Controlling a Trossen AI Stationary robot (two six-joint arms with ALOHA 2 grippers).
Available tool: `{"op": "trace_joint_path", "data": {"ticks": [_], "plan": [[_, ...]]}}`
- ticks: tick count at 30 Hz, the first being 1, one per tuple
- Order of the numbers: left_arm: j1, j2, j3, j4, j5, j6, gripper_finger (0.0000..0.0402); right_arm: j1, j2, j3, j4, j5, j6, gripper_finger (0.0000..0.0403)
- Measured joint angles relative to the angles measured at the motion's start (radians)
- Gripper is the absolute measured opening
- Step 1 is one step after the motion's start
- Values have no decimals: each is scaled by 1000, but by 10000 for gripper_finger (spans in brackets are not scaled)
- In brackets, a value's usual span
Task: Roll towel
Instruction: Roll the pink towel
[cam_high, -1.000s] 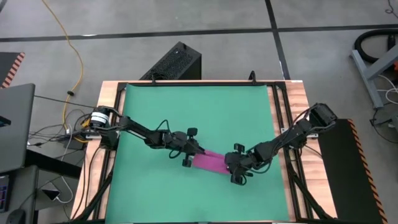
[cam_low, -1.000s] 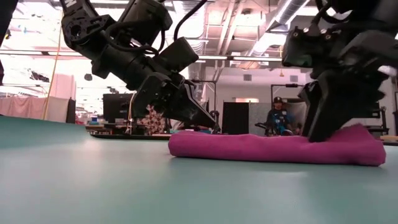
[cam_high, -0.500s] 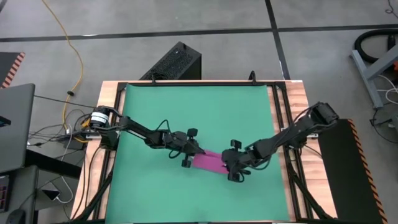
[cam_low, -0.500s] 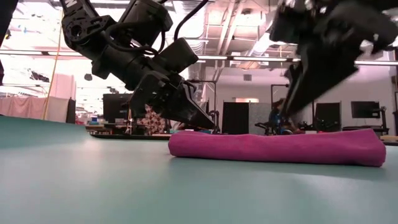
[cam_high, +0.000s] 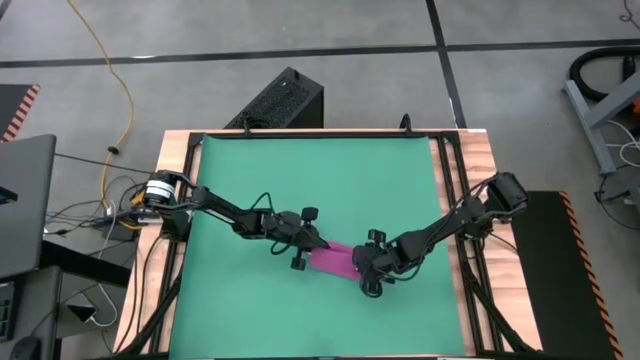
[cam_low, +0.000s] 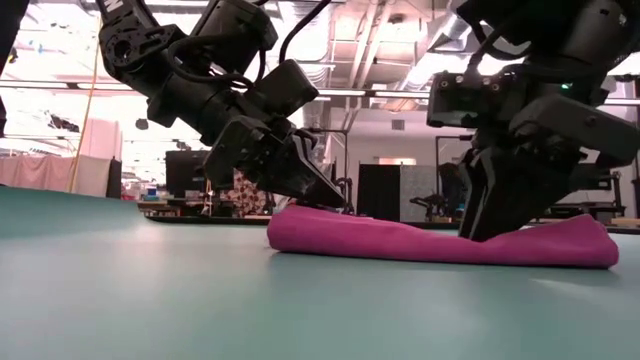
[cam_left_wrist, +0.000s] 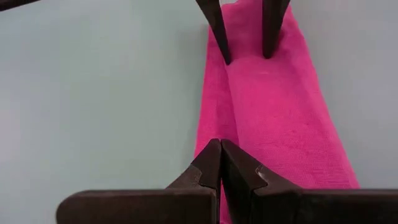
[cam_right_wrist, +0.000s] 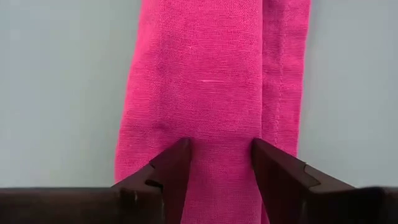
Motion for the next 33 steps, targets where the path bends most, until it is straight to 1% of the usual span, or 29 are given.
{"op": "trace_joint_path", "data": {"ticks": [2, 4, 11, 14, 17, 20, 24, 27, 29, 30, 33], "plan": [[0, 0, 0, 0, 6, 6, 0, 0, 0, 0, 0, -1, 0, 186], [3, 0, 0, 0, 38, 24, 0, 0, -7, 0, -4, -3, 0, 166], [6, 1, 0, 18, 126, 107, 0, 0, -6, 0, -8, 3, -3, 49], [16, 2, 0, 27, 157, 142, 0, 1, -6, 3, -12, 10, -34, 18], [34, 2, 1, 31, 168, 163, 0, 4, -5, 13, -16, 16, -55, 15], [53, 3, 23, 25, 206, 161, 0, 6, -4, 24, -19, 18, -82, 29], [66, 3, 62, 22, 346, 170, 0, 15, -2, 28, -19, 29, -107, 36], [66, 3, 96, -7, 410, 210, 0, 19, -2, 28, -19, 37, -107, 35], [66, 3, 113, -73, 398, 283, 0, 23, -2, 28, -19, 39, -108, 35], [66, 3, 117, -95, 362, 301, 0, 24, -2, 28, -19, 39, -108, 35], [74, 3, 128, -81, 281, 301, 0, 25, -2, 28, -18, 39, -108, 35]]}}
